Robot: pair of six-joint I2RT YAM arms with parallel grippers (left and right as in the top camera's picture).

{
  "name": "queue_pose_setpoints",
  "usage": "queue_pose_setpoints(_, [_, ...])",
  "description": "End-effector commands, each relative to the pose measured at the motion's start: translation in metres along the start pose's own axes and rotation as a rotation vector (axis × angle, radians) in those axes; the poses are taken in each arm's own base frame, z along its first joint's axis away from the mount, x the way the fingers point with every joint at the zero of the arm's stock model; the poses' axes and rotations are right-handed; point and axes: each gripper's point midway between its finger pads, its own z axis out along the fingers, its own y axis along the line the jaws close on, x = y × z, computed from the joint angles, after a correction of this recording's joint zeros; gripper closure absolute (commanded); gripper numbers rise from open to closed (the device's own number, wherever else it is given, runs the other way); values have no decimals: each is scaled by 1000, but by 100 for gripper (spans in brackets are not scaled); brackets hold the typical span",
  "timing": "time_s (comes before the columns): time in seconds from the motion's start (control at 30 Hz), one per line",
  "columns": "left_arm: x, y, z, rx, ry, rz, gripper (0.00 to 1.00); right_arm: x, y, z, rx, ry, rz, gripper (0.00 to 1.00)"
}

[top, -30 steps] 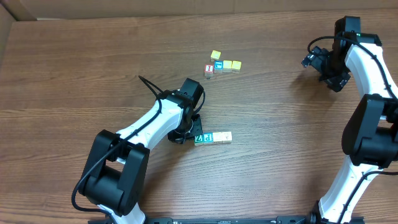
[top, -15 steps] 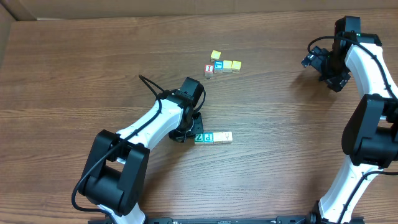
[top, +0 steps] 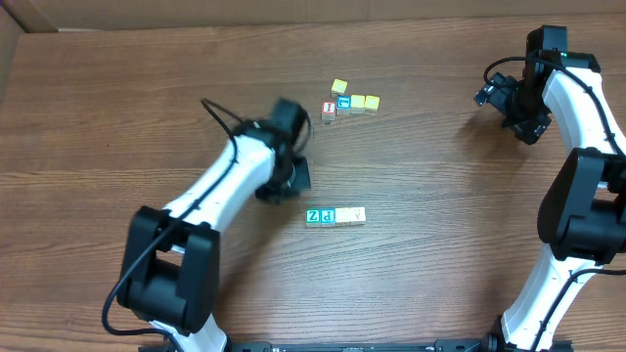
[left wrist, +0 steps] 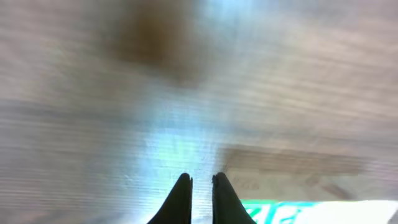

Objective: Flip 5 blocks
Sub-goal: 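Lift the left gripper and move it to the W block at upper left, then lower the left gripper over the W block and grasp it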

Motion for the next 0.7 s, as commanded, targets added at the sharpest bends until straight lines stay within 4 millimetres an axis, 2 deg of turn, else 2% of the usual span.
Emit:
queue_pose_setpoints(0.0, [-53, 8, -45, -2, -174, -22, 86, -8, 7, -17, -29, -43, -8, 0])
queue_pose_setpoints(0.03, [-62, 11, -52, -4, -202, -34, 83, -8, 7, -17, -29, -42, -8, 0])
queue_pose_setpoints(0.1, [-82, 15, -63, -4, -273, -38, 63, -8, 7, -17, -29, -42, -8, 0])
queue_pose_setpoints(0.13, [-90, 13, -65, 2, -303, -8, 55, -8, 7, -17, -29, -42, -8, 0])
queue_pose_setpoints(0.23, [-104, 9, -66, -1, -355, 100, 46, -8, 7, -17, -29, -43, -8, 0])
queue_pose_setpoints(0.43, [-103, 11, -45, -7, -312, -5, 45, -8, 7, -17, -29, -42, -8, 0])
queue_pose_setpoints(0.67, [-104, 8, -3, -18, -247, -25, 48, -8, 7, -17, -29, -42, -8, 0])
